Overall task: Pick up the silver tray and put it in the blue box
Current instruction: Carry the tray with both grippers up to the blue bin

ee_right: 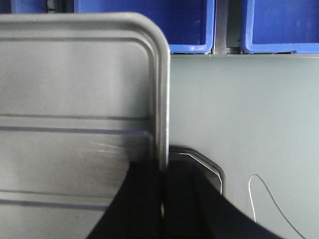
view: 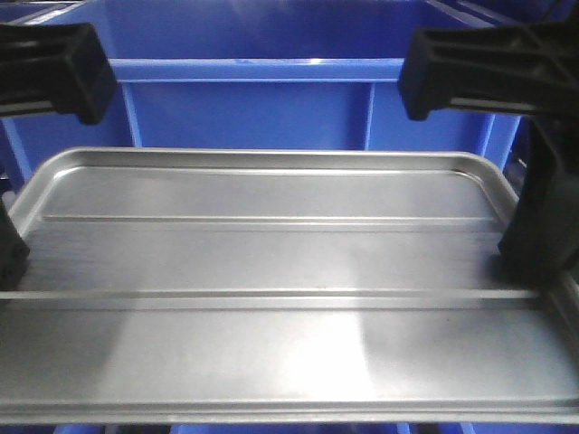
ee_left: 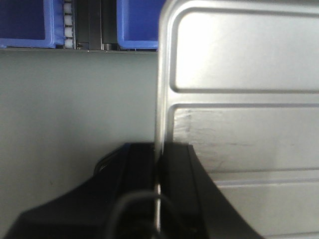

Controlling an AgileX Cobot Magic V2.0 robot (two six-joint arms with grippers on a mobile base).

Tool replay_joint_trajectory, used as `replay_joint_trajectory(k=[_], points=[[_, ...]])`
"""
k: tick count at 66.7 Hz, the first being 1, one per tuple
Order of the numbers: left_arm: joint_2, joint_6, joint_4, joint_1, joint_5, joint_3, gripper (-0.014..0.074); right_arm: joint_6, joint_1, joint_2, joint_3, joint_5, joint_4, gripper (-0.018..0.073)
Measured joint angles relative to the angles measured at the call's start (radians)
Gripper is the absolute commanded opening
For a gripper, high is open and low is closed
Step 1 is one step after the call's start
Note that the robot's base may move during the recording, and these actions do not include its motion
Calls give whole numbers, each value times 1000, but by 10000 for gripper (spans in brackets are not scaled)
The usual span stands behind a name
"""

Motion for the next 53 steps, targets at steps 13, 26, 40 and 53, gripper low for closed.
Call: replay_joint_trajectory(k=[13,26,40,53], points=[[0,0,0,0,0,0,-6,0,0,0,0,0,0,54],[0,0,0,0,0,0,-6,0,0,0,0,0,0,54],[0,0,0,0,0,0,-6,0,0,0,0,0,0,54],[0,0,0,0,0,0,-6,0,0,0,0,0,0,54]])
